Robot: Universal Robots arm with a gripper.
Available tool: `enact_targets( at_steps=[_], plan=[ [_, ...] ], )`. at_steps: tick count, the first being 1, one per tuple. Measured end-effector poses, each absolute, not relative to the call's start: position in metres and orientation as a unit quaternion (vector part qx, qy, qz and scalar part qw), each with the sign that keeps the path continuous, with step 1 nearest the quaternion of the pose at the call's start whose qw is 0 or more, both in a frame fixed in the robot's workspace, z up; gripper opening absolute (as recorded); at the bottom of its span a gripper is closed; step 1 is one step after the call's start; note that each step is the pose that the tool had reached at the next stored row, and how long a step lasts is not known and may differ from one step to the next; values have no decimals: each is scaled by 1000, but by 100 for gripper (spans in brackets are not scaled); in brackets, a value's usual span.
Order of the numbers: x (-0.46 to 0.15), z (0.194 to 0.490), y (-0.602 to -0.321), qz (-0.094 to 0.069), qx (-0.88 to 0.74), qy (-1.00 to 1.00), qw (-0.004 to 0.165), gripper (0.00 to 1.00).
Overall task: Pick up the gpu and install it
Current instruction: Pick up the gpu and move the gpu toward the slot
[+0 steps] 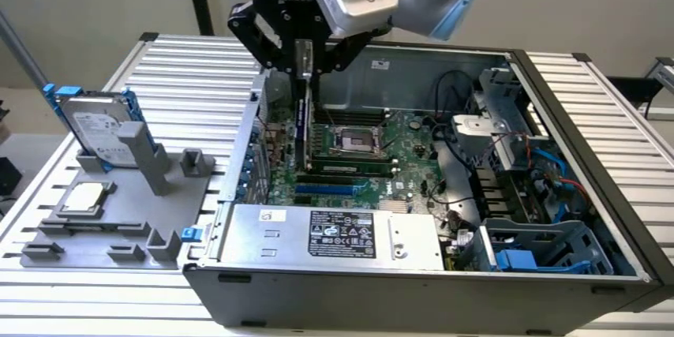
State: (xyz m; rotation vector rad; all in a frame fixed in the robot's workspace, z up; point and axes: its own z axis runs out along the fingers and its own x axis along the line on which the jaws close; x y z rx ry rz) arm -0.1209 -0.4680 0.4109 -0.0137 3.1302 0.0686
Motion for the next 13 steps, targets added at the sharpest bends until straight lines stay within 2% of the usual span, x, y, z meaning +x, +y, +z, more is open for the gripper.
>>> enact_targets(
  at_steps=[13],
  plan=[
    [-62, 387, -450, 21, -4, 1000, 5, 26]
  ],
)
